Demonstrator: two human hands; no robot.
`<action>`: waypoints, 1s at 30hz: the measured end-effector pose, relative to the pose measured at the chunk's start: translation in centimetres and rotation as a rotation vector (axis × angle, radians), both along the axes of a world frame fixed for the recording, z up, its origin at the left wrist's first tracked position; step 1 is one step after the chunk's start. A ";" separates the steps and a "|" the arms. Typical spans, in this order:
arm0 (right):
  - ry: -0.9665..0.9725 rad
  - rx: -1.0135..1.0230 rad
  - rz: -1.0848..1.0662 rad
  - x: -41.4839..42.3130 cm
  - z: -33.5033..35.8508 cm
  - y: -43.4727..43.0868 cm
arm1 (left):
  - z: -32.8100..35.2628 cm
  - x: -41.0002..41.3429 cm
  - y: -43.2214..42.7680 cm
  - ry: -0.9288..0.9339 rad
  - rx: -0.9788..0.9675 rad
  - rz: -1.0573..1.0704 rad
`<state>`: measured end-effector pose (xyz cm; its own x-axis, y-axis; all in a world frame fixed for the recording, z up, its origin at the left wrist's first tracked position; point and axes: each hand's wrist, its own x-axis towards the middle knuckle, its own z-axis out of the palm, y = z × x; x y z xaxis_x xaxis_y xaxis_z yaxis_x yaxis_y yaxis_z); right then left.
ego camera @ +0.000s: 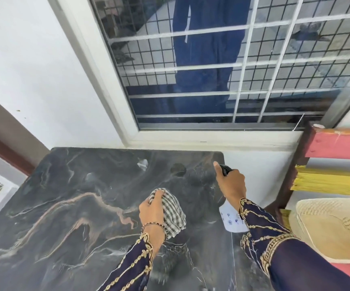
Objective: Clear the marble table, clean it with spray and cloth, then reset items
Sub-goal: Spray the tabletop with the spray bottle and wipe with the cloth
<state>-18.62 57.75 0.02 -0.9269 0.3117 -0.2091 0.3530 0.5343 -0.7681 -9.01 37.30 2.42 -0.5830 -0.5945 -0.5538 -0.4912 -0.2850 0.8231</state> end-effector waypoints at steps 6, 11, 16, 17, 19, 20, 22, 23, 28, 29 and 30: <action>0.012 -0.094 -0.032 -0.2 -0.2 1.0 | -0.2 -0.4 -0.1 -0.002 -0.016 0.007; -0.024 -0.045 0.039 2.8 -0.7 1.8 | 0.5 0.7 0.0 0.020 -0.003 0.008; -0.018 -0.028 0.112 8.1 -1.2 1.9 | 1.0 3.0 -0.4 0.064 -0.015 -0.022; -0.015 -0.041 0.104 9.6 -1.5 1.9 | 0.9 3.9 -0.6 0.064 -0.016 -0.030; -0.011 -0.050 0.109 12.0 -2.1 1.9 | 0.8 5.1 -1.0 0.065 -0.032 -0.034; -0.016 -0.040 0.111 13.7 -2.5 1.9 | 0.7 6.1 -1.2 0.058 -0.036 -0.040; -0.027 -0.033 0.094 16.9 -3.1 1.7 | 0.6 8.0 -1.7 0.052 -0.020 -0.054; -0.033 -0.029 0.084 18.0 -3.4 1.6 | 0.6 8.7 -1.8 0.052 -0.012 -0.062; -0.091 0.030 0.051 25.3 -4.5 1.1 | 0.7 13.6 -2.5 0.060 0.058 -0.096; -0.089 0.046 0.042 26.6 -4.6 1.2 | 0.7 14.3 -2.6 0.069 0.068 -0.100; -0.084 0.062 0.030 28.3 -4.7 1.2 | 0.7 15.3 -2.8 0.071 0.067 -0.115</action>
